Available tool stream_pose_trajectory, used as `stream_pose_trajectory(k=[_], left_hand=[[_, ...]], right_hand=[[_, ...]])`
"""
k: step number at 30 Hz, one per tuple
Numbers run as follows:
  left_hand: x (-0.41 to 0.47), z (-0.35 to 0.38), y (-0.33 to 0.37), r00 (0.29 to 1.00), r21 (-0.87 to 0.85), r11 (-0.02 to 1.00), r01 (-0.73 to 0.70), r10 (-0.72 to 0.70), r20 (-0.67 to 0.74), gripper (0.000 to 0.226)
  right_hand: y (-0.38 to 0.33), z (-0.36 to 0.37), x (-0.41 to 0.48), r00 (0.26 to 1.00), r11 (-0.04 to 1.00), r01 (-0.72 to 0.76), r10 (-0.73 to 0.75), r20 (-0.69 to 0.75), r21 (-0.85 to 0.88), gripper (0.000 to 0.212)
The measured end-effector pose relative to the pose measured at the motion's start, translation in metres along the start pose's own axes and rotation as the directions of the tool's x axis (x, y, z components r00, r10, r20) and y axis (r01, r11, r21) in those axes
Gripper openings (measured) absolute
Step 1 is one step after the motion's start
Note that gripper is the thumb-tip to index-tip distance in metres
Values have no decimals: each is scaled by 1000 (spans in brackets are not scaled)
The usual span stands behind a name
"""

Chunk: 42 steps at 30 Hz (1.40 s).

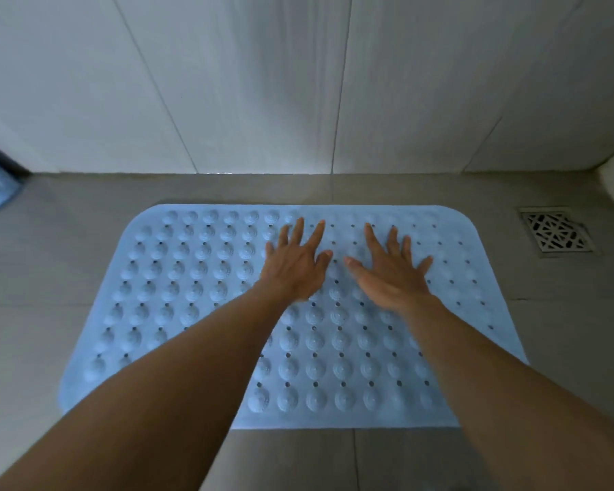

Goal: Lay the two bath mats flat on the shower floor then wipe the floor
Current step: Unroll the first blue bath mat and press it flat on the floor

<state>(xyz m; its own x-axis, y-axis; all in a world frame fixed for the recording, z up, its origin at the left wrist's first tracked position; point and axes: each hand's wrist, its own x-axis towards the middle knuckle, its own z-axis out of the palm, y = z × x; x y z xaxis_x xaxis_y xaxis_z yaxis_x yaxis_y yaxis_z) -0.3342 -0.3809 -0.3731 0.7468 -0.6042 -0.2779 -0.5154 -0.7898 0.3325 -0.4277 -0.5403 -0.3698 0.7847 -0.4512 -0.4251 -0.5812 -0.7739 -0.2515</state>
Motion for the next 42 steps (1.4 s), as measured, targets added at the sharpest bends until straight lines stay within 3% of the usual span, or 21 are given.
stream_pose_trajectory(k=[6,11,14,19,35,42], left_hand=[[-101,12,-96,990,76,991,112,-105,-95,66],[-167,10,-175,948,108,951,289,-268,-173,76],[-183,5,-204,953,119,951,284,-266,-148,76],[-181,14,-213,956,100,955,278,-264,-130,69],[-175,14,-211,955,174,943,282,-259,-144,76],[-176,10,-209,956,203,934,293,-282,-83,76]], right_hand=[[-90,44,-61,983,983,181,-180,-36,12,75],[-145,99,-107,951,951,308,-307,48,-24,73],[-166,127,-120,949,943,316,-315,29,-107,72],[-174,149,-123,961,943,231,-259,-95,-238,67],[-175,147,-116,952,927,265,-295,-78,-266,64],[-175,145,-118,957,927,264,-286,-48,-266,65]])
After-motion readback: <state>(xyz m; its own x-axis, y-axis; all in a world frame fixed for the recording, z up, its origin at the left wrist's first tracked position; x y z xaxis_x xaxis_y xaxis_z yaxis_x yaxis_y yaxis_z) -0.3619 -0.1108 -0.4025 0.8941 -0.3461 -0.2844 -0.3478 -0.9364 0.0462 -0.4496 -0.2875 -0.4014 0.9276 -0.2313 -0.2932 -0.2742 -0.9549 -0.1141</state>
